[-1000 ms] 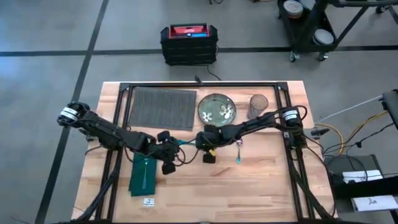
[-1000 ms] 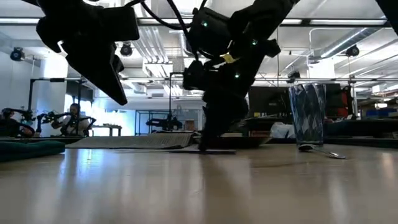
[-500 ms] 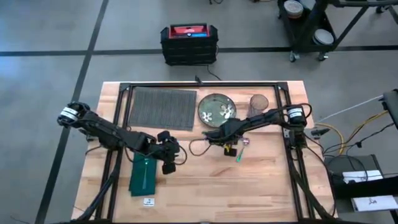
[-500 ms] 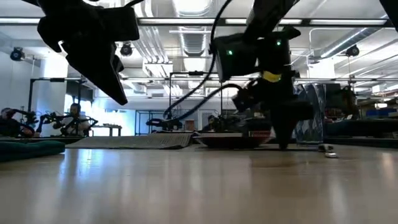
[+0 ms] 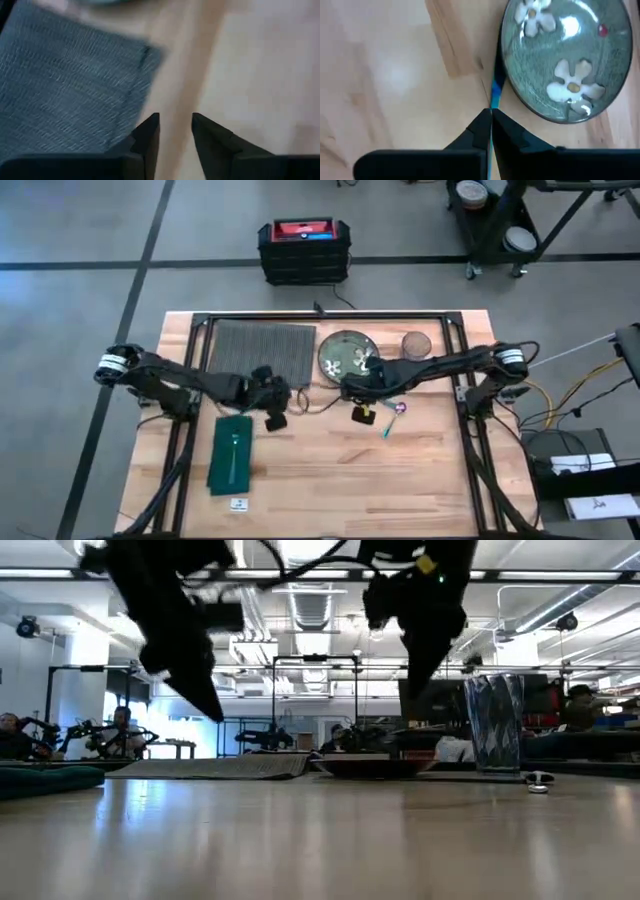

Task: Set table place
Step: Move the gray place mat to the center of the table

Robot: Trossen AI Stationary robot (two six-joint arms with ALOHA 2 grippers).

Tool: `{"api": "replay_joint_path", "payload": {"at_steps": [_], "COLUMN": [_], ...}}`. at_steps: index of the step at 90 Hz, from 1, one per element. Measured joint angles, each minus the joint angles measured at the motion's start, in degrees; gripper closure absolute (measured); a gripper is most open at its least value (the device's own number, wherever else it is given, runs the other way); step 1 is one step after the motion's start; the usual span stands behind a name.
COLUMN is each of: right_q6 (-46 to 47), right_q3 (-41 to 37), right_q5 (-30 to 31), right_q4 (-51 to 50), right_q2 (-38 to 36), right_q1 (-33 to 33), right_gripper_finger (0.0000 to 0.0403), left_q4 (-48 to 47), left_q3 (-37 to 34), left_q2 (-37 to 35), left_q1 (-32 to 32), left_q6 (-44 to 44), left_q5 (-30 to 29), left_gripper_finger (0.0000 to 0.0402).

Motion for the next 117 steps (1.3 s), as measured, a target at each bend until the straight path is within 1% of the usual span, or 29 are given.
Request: {"api": "replay_joint_path", "payload": {"at_steps": [14,19,26,37,47,56,63,71,83,92,103,117], "right_q6": [0.46,0.76,1.24,1.74,3.02,4.21,5.51,6.4,7.43,7.57,7.54,7.49], "right_q3": [-1.47,-2.35,-4.05,-7.57,-10.95,-13.63,-15.3,-16.71,-18.27,-18.58,-18.6,-18.6], "right_q5": [0.28,0.86,1.42,1.52,1.4,1.29,1.31,1.29,1.29,1.23,1.07,1.07], "right_q4": [2.63,3.92,6.88,13.23,19.33,21.85,23.42,23.74,25.59,27.37,28.7,29.48], "right_q2": [-1.26,-0.98,-0.5,0.2,0.48,0.49,0.49,0.49,0.49,0.49,0.49,0.49], "right_q1": [1.33,2.14,3.09,4.2,4.63,4.87,4.92,4.92,4.92,4.96,5.22,5.44], "right_gripper_finger": [0.0403,0.0403,0.0403,0.0403,0.0403,0.0403,0.0403,0.0403,0.0403,0.0403,0.0403,0.0403], "left_q4": [-2.5,-1.2,1.84,6.68,9.45,11.29,12.08,14.39,18.31,21.73,23.54,25.38], "left_q3": [-1.45,-2.67,-4.87,-7.78,-9.49,-10.89,-11.9,-13.17,-14.92,-16.32,-17.52,-17.96], "left_q2": [1.08,1.21,1.3,1.32,1.32,1.32,1.32,1.28,1.19,1.19,1.94,5.25], "left_q1": [8.73,10.6,12.69,14.87,16.5,17.13,17.19,17.21,17.29,17.48,18.6,21.42], "left_q6": [10.74,14.9,19.39,23.77,25.15,25.8,25.89,25.79,25.98,26.76,27.13,27.24], "left_q5": [1.63,3.05,3.94,4.07,4.27,4.14,5.83,6.31,3.7,3.54,5.68,9.88], "left_gripper_finger": [0.022,0.0211,0.0208,0.022,0.0237,0.0248,0.0252,0.0254,0.025,0.0247,0.0254,0.0292]}}
